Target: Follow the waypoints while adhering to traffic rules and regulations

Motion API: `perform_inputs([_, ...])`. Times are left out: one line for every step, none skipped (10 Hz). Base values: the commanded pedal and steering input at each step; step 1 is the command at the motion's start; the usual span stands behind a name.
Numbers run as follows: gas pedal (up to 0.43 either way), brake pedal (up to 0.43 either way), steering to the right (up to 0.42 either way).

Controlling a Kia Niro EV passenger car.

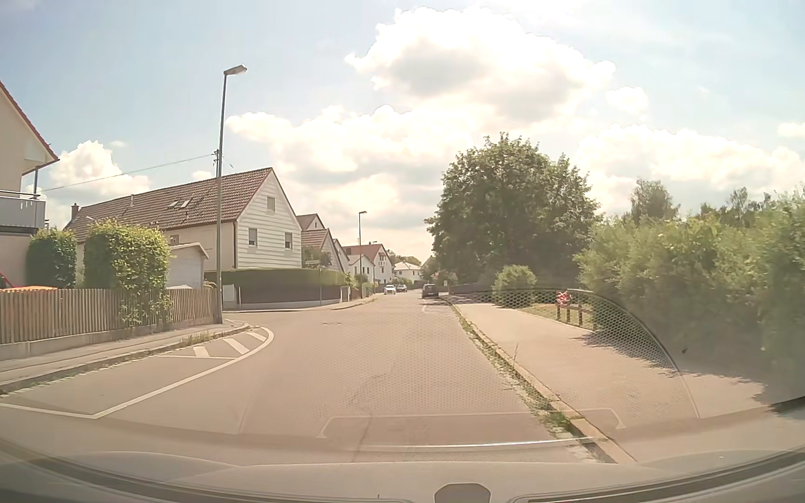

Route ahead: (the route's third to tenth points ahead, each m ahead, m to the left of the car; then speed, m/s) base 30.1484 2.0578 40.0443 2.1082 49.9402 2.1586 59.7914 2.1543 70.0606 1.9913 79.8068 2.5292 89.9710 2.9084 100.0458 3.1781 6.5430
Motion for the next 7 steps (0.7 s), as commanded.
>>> perform_inputs([0.087,0.000,-0.007])
perform_inputs([0.087,0.000,-0.008])
perform_inputs([0.098,0.000,-0.008])
perform_inputs([0.098,0.000,-0.008])
perform_inputs([0.098,0.000,-0.009])
perform_inputs([0.098,0.000,-0.008])
perform_inputs([0.098,0.000,-0.008])
